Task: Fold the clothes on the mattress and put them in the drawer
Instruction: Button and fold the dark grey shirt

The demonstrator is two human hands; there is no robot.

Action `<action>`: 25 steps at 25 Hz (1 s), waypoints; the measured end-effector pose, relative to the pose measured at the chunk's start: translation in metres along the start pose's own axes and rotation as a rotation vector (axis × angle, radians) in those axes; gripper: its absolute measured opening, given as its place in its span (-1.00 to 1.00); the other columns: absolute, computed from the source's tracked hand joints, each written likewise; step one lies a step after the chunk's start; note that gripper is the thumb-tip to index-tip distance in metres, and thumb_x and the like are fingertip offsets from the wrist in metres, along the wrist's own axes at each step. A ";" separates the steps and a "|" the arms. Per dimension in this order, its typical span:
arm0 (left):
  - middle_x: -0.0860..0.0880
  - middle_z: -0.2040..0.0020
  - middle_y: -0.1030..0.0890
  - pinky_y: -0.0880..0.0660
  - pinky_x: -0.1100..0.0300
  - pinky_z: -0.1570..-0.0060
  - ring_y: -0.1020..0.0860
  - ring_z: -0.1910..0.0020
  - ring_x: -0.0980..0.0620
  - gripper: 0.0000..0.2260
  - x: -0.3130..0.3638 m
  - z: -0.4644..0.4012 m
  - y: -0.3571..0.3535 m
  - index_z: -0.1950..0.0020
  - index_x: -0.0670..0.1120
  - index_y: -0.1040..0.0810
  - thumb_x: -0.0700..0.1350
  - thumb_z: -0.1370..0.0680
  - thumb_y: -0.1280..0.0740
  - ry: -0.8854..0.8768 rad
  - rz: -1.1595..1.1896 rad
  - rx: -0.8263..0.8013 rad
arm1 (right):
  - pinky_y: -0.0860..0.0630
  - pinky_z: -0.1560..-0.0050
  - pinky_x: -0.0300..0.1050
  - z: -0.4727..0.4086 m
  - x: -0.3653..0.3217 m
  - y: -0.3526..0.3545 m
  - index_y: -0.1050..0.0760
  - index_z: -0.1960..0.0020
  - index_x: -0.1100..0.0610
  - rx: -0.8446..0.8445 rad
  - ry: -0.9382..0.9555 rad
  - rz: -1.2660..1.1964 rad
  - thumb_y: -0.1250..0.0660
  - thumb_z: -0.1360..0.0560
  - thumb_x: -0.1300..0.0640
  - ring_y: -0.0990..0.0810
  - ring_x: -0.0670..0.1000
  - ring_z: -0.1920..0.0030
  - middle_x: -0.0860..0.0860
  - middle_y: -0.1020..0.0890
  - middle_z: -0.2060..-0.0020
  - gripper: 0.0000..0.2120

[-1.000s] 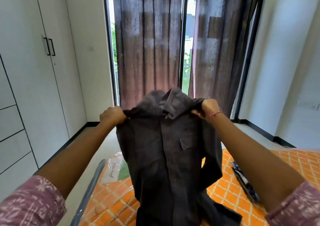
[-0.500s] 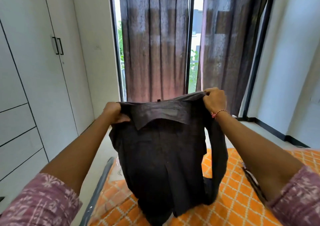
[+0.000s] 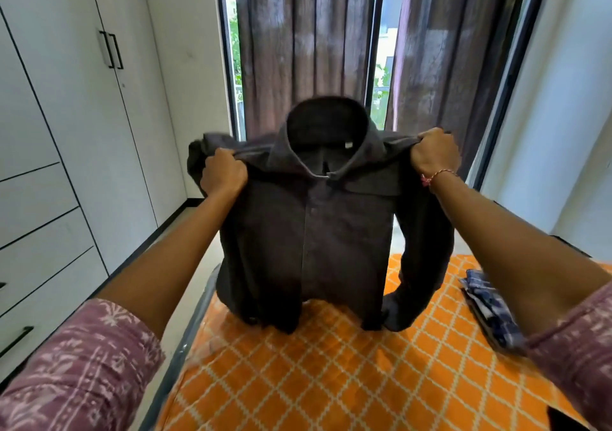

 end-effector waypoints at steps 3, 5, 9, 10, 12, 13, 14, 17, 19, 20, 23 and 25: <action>-0.23 -0.09 -0.59 -0.49 -0.07 -0.06 -0.55 -0.06 -0.24 -0.77 -0.008 0.014 0.008 -0.18 -0.18 -0.51 -0.23 -0.60 -0.13 -0.067 -0.083 0.140 | -0.51 -0.01 0.12 0.017 0.010 -0.002 -0.58 -0.09 0.23 0.034 -0.015 0.046 -0.10 -0.52 0.28 -0.57 0.32 -0.05 0.27 -0.62 -0.03 -0.70; -0.25 -0.05 -0.59 -0.52 -0.09 -0.04 -0.57 -0.02 -0.26 -0.79 -0.007 0.022 -0.002 -0.13 -0.22 -0.51 -0.22 -0.59 -0.13 -0.092 -0.172 0.018 | -0.51 -0.09 0.14 0.023 0.027 -0.020 -0.54 -0.16 0.28 -0.099 -0.119 0.018 -0.12 -0.53 0.28 -0.56 0.33 -0.10 0.30 -0.58 -0.10 -0.70; -0.23 0.17 -0.67 -0.62 0.13 0.19 -0.66 0.23 -0.13 -0.77 -0.059 0.025 -0.034 0.01 -0.28 -0.51 -0.17 -0.62 -0.13 0.436 -0.001 -0.391 | -0.64 0.18 0.08 0.033 0.038 -0.052 -0.58 -0.09 0.24 -0.358 -0.259 -0.357 -0.05 -0.50 0.35 -0.67 0.25 0.21 0.29 -0.66 0.21 -0.65; -0.22 0.32 -0.66 -0.60 0.22 0.39 -0.65 0.40 -0.07 -0.71 -0.063 0.036 -0.046 0.10 -0.28 -0.50 -0.14 -0.64 -0.09 0.562 0.142 -0.528 | -0.63 0.39 -0.05 0.038 0.042 -0.062 -0.57 -0.04 0.23 -0.400 -0.390 -0.514 -0.04 -0.53 0.35 -0.66 0.20 0.39 0.25 -0.65 0.38 -0.67; -0.23 0.36 -0.66 -0.57 0.22 0.49 -0.65 0.44 -0.06 -0.60 -0.066 0.053 -0.073 0.13 -0.27 -0.51 -0.08 -0.67 0.01 0.675 0.340 -0.770 | -0.51 0.62 -0.18 0.052 0.051 -0.095 -0.52 0.09 0.30 -0.588 -0.677 -0.699 -0.06 -0.60 0.28 -0.60 0.12 0.57 0.20 -0.59 0.55 -0.73; -0.24 0.29 -0.67 -0.61 0.15 0.39 -0.67 0.33 -0.09 -0.58 -0.070 0.057 -0.088 0.09 -0.26 -0.53 -0.06 -0.67 0.02 0.706 0.448 -0.834 | -0.53 0.60 -0.15 0.061 0.051 -0.112 -0.50 0.12 0.33 -0.706 -0.761 -0.745 -0.08 -0.61 0.26 -0.62 0.12 0.52 0.21 -0.61 0.52 -0.73; -0.24 0.22 -0.67 -0.63 0.07 0.25 -0.66 0.23 -0.12 -0.59 -0.078 0.060 -0.103 0.07 -0.24 -0.54 -0.05 -0.67 0.02 0.741 0.540 -0.852 | -0.59 0.52 -0.11 0.064 0.051 -0.130 -0.50 0.12 0.33 -0.795 -0.787 -0.776 -0.12 -0.60 0.28 -0.65 0.13 0.42 0.20 -0.63 0.47 -0.77; -0.15 0.15 -0.58 -0.47 0.00 -0.06 -0.53 0.15 -0.07 -0.67 -0.100 0.054 -0.148 0.12 -0.15 -0.50 -0.06 -0.65 -0.03 0.790 0.613 -0.835 | -0.60 0.46 -0.07 0.057 0.052 -0.184 -0.51 0.18 0.22 -0.853 -0.774 -0.801 -0.12 -0.58 0.30 -0.55 0.09 0.25 0.16 -0.63 0.38 -0.76; -0.10 0.17 -0.52 -0.42 0.06 -0.01 -0.47 0.20 -0.05 -0.71 -0.103 0.028 -0.170 0.17 -0.10 -0.47 -0.07 -0.64 -0.04 0.762 0.526 -0.782 | -0.61 0.28 -0.04 0.041 0.055 -0.221 -0.46 0.13 0.21 -0.783 -0.806 -0.786 -0.04 -0.62 0.22 -0.48 0.09 0.25 0.14 -0.54 0.26 -0.73; -0.10 0.17 -0.51 -0.44 0.09 0.04 -0.47 0.21 -0.05 -0.74 -0.100 0.004 -0.175 0.14 -0.10 -0.48 -0.09 -0.63 -0.07 0.720 0.510 -0.716 | -0.56 0.07 -0.01 0.026 0.055 -0.235 -0.47 0.05 0.19 -0.731 -0.830 -0.831 0.00 -0.64 0.18 -0.48 0.10 0.22 0.12 -0.52 0.21 -0.72; -0.18 0.07 -0.52 -0.51 0.08 -0.07 -0.52 0.15 -0.06 -0.73 -0.071 -0.079 -0.183 -0.18 -0.18 -0.52 -0.18 -0.65 -0.05 0.618 0.681 -0.449 | -0.46 -0.23 -0.12 -0.058 0.045 -0.255 -0.45 -0.26 0.21 -0.543 -0.724 -1.071 0.04 -0.66 0.19 -0.55 0.01 0.13 0.02 -0.64 0.28 -0.66; -0.19 -0.02 -0.57 -0.49 0.11 -0.13 -0.56 0.01 -0.10 -0.69 -0.042 -0.127 -0.172 -0.20 -0.21 -0.53 -0.22 -0.62 -0.04 0.401 0.582 -0.301 | -0.36 -0.37 -0.09 -0.109 0.035 -0.241 -0.42 -0.33 0.29 -0.410 -0.556 -1.027 0.00 -0.64 0.27 -0.55 0.05 -0.09 0.08 -0.66 0.08 -0.66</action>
Point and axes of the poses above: each hand's wrist, its own z-axis away from the middle knuckle, its own y-axis out of the back of the hand, x = y × z, the point moved 9 cm from there along -z, towards the middle knuckle
